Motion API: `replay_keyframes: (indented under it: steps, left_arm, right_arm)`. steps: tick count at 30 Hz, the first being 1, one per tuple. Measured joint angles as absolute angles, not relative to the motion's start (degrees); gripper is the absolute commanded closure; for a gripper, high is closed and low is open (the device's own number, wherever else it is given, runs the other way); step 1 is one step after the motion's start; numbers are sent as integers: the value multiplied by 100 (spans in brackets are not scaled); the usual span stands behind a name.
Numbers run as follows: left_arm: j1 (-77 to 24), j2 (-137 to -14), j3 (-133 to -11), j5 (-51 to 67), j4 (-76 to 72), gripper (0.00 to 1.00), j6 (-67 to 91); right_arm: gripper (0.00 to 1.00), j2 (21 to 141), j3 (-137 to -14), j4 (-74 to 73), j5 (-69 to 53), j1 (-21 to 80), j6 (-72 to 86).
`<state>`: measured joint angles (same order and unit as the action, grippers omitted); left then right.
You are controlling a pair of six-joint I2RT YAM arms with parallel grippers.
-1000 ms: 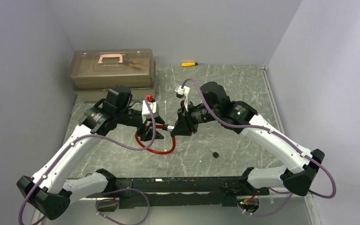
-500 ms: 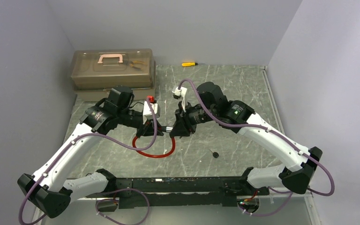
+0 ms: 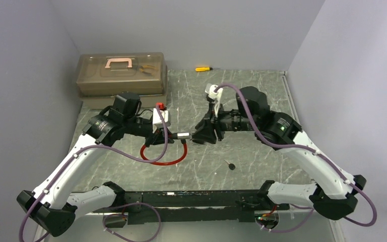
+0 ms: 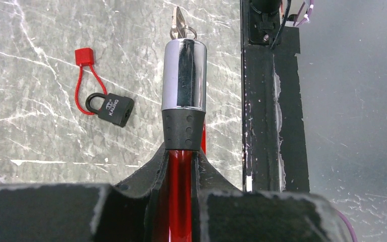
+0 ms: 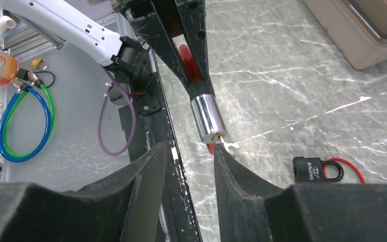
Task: Unlock with the key
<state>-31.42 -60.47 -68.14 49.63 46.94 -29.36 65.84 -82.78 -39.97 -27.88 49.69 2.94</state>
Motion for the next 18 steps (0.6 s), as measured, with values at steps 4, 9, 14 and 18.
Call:
replay_keyframes:
  steps: [4,9,14,18]
  left_arm:
    - [-3142,-6040,-6958,4967,4748,100,-2956]
    - [-3142,-5968,-7019,4971,4788,100,-3035]
    - [-3142,-5946,-7022,4991,4812,100,-3087]
    - [-3142,-5946,-7035,5015,4873,100,-3153]
  right_arm:
    - [61,6239,-8062,-3997,-2735,4849,318]
    - [63,6169,-7732,-4007,-2759,4674,353]
    - [66,6182,-7688,-4010,-2919,4584,375]
    - [67,6270,-7688,-3944,-3103,4571,412]
